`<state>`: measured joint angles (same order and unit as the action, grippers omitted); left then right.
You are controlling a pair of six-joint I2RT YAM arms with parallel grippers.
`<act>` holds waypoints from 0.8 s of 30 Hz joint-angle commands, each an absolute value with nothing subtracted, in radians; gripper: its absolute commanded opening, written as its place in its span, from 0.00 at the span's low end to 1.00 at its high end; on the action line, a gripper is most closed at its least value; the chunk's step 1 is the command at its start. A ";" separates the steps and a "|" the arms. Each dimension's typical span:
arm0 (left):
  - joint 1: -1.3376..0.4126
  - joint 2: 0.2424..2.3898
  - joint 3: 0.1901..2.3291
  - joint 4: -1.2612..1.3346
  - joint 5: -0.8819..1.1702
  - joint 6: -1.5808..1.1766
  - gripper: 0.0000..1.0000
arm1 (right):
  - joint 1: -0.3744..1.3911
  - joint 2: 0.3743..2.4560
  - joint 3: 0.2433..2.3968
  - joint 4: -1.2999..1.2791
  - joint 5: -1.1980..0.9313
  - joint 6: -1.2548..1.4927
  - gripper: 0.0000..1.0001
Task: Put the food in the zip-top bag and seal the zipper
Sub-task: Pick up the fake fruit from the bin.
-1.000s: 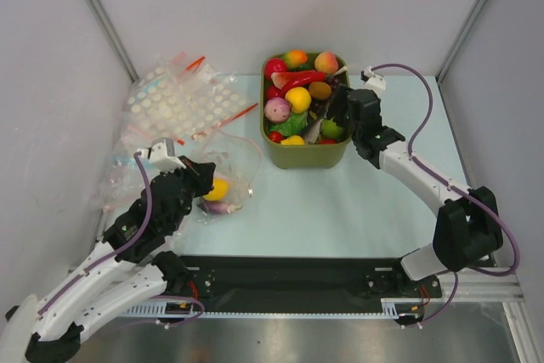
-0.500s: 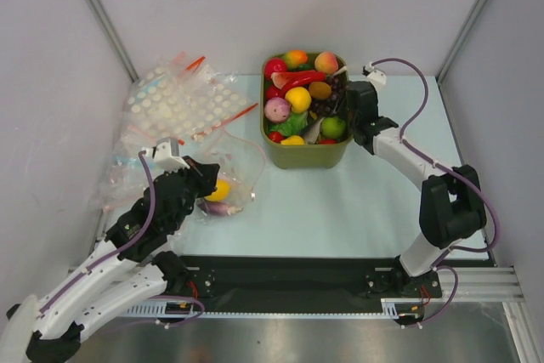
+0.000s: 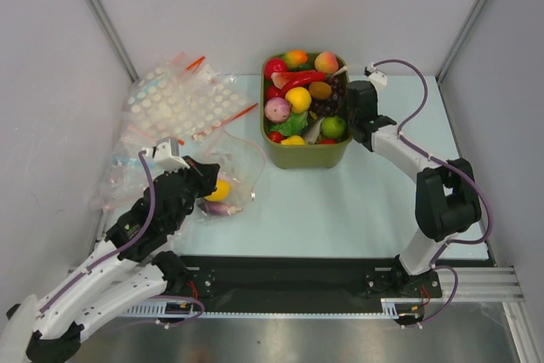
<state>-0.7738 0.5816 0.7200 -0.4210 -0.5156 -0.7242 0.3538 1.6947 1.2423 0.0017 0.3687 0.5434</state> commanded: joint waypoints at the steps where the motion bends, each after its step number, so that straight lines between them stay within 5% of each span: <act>1: -0.770 0.578 0.719 -0.387 -0.508 -0.706 0.00 | 0.334 1.715 1.284 0.046 0.373 0.563 0.29; 5: -0.770 0.577 0.719 -0.387 -0.502 -0.704 0.00 | 0.331 1.712 1.267 0.081 0.360 0.560 0.01; 24: -0.770 0.712 0.802 -0.350 -0.413 -0.695 0.00 | 0.362 1.408 1.166 0.104 0.264 0.496 0.00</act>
